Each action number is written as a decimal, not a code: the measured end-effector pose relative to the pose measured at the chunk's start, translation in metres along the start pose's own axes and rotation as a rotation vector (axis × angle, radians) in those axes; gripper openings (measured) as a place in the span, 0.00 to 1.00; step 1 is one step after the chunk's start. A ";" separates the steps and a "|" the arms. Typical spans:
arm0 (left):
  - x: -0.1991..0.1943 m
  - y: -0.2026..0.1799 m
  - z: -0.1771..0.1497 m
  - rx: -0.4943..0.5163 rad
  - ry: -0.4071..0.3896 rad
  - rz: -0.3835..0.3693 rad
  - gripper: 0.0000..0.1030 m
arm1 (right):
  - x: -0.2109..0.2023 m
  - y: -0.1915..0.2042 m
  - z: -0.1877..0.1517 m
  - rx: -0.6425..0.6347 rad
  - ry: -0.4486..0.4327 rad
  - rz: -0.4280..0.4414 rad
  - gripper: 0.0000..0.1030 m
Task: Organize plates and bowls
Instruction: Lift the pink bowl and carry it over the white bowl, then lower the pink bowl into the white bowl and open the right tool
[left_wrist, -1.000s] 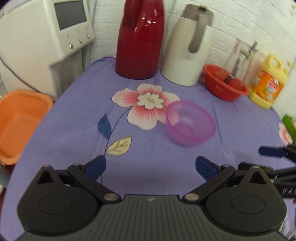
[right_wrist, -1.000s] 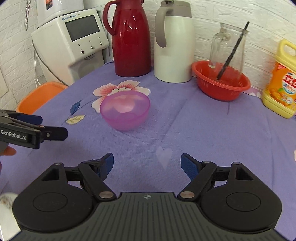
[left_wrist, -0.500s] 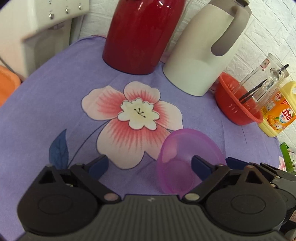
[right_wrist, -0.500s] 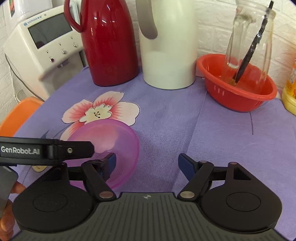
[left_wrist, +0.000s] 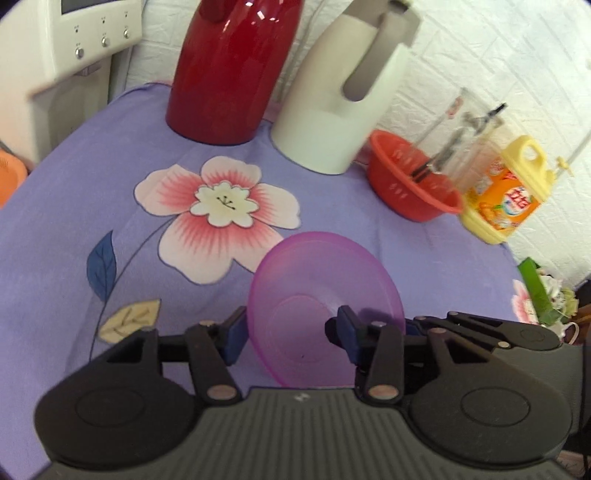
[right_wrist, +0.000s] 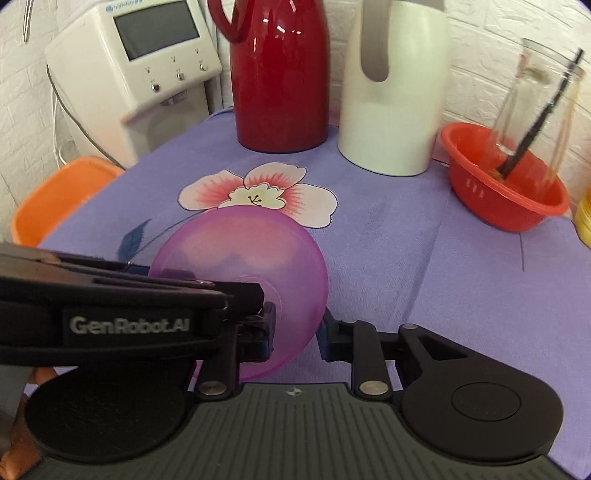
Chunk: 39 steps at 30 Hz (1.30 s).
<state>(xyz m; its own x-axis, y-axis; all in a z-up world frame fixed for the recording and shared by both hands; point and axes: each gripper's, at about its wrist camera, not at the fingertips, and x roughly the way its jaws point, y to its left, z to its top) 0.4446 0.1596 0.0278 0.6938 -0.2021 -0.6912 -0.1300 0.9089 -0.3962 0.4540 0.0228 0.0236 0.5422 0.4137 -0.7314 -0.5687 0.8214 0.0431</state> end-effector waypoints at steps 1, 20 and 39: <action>-0.009 -0.006 -0.004 0.007 -0.005 -0.009 0.45 | -0.012 0.001 -0.003 -0.002 -0.006 -0.007 0.43; -0.122 -0.174 -0.195 0.224 0.053 -0.257 0.45 | -0.238 -0.023 -0.187 0.089 -0.076 -0.243 0.45; -0.124 -0.189 -0.242 0.410 0.070 -0.157 0.89 | -0.258 -0.043 -0.275 0.210 -0.122 -0.195 0.66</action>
<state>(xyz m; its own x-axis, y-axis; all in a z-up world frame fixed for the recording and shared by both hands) 0.2120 -0.0756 0.0422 0.6314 -0.3606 -0.6865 0.2744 0.9319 -0.2372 0.1682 -0.2271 0.0235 0.7058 0.2744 -0.6531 -0.3134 0.9478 0.0595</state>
